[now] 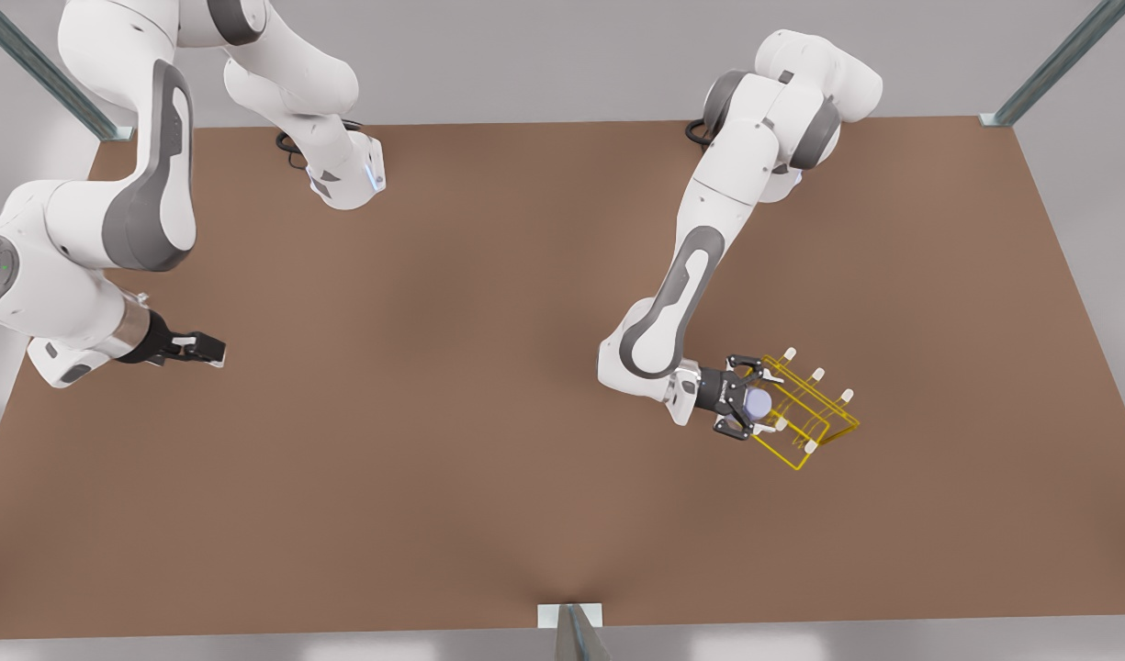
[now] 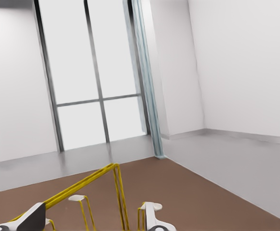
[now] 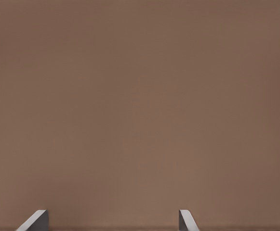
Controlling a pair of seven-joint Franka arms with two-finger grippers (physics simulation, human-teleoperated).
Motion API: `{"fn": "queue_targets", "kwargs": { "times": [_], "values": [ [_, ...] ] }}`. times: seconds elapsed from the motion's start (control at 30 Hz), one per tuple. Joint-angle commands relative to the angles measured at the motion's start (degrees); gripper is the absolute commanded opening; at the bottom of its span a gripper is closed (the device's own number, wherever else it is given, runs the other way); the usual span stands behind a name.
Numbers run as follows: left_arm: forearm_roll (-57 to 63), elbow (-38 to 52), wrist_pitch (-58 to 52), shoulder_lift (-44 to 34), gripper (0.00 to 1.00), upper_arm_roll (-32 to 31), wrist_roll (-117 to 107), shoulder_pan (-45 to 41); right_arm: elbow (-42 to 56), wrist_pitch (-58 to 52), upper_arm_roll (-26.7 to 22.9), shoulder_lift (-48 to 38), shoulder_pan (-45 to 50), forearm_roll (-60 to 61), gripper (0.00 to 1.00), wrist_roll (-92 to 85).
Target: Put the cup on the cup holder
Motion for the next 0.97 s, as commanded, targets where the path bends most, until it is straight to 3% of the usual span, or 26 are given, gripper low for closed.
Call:
{"fn": "queue_targets", "kwargs": {
  "times": [0.0,0.07,0.13,0.23,0.3,0.37,0.53,0.73,0.8,0.93],
  "values": [
    [-0.3,0.0,-0.2,-1.2,1.0,-0.1,-1.1,-0.1,0.0,-0.1,0.0,-0.1,0.0,0.0,1.0,-0.5],
    [-10.4,1.5,-0.1,-8.5,1.0,-3.5,5.3,-1.6,0.0,-0.1,0.0,-0.1,0.0,0.0,1.0,-0.5],
    [-38.7,14.1,1.8,-13.2,1.0,-5.4,24.6,-1.1,0.0,-0.1,0.0,-0.1,0.0,0.0,1.0,-0.5],
    [-80.6,18.0,3.5,-21.8,1.0,-4.7,68.8,17.9,0.0,-0.1,0.0,-0.1,-0.2,0.0,1.0,-0.5],
    [-92.4,20.0,-6.4,-22.1,1.0,-4.7,97.1,33.2,0.1,-0.1,0.0,-0.1,-0.2,0.0,1.0,-0.3],
    [-85.1,19.7,-7.8,-21.4,1.0,-2.0,126.6,34.3,0.1,0.0,0.0,-0.1,-0.2,0.0,1.0,-0.3],
    [-84.8,20.0,6.1,-21.0,1.0,-3.2,122.9,31.5,0.0,0.0,0.0,-0.1,-0.2,0.0,1.0,-0.3],
    [-81.3,20.2,-1.7,-24.8,1.0,-2.1,122.6,31.6,0.0,0.0,0.0,-0.1,-0.3,0.0,1.0,-0.5],
    [-80.6,10.2,2.9,-31.1,1.0,-2.5,120.0,31.4,0.1,0.0,0.0,-0.1,-0.4,0.0,1.0,-0.3],
    [-80.6,7.3,3.6,-32.5,1.0,-2.6,119.7,31.4,0.0,0.0,0.0,-0.1,-0.8,0.0,1.0,-0.2]
  ]
}}
